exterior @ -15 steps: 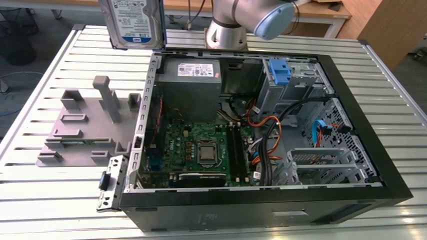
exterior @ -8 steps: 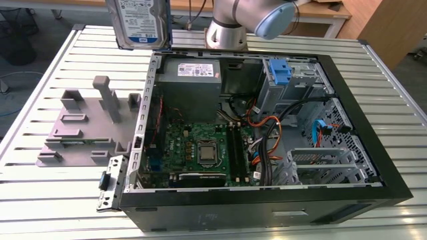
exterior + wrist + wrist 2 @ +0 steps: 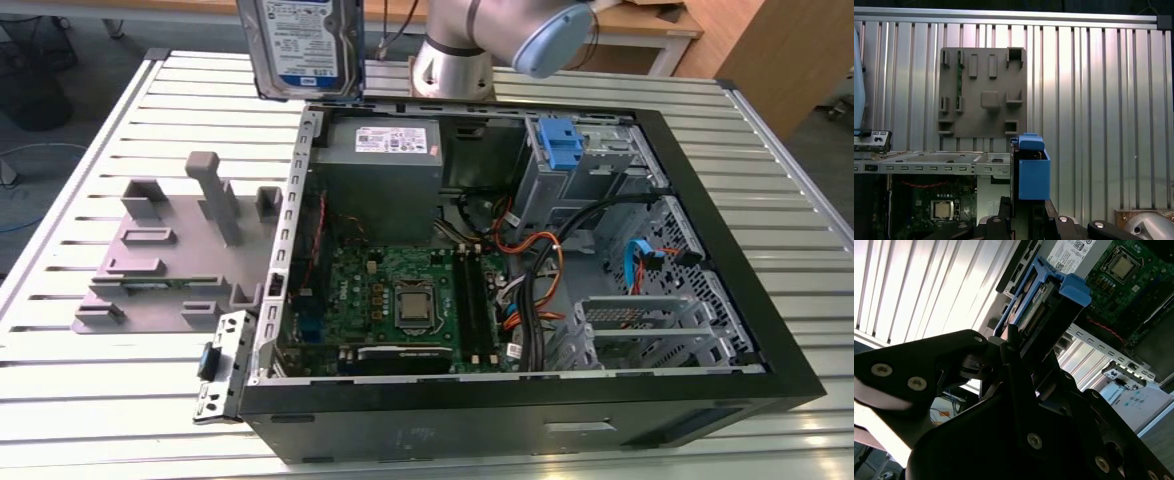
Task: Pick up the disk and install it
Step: 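Pick up the disk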
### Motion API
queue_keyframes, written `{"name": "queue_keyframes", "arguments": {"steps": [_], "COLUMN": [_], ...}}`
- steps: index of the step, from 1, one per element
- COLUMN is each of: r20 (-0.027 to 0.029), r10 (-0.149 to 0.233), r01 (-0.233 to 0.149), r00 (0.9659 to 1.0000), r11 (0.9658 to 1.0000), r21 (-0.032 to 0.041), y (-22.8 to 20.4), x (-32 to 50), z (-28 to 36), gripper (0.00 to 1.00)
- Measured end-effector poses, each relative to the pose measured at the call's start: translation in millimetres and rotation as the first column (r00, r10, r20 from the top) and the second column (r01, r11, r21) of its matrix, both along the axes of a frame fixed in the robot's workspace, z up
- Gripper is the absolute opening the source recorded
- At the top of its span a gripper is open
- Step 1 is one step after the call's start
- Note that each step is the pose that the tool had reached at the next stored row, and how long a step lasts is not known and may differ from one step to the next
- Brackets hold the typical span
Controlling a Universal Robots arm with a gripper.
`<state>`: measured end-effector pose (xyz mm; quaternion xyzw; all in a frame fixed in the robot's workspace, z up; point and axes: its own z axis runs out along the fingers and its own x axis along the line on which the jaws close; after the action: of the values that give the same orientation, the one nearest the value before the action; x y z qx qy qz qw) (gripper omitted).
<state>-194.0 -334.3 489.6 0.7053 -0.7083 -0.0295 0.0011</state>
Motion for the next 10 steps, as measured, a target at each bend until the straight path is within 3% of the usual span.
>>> {"name": "queue_keyframes", "arguments": {"steps": [10], "r20": [0.0000], "r10": [0.000], "r01": [0.000], "r00": [1.0000], "r11": [1.0000], "r21": [0.0001], "y": [0.1], "x": [23.1], "z": [-0.4], "gripper": [0.35]}}
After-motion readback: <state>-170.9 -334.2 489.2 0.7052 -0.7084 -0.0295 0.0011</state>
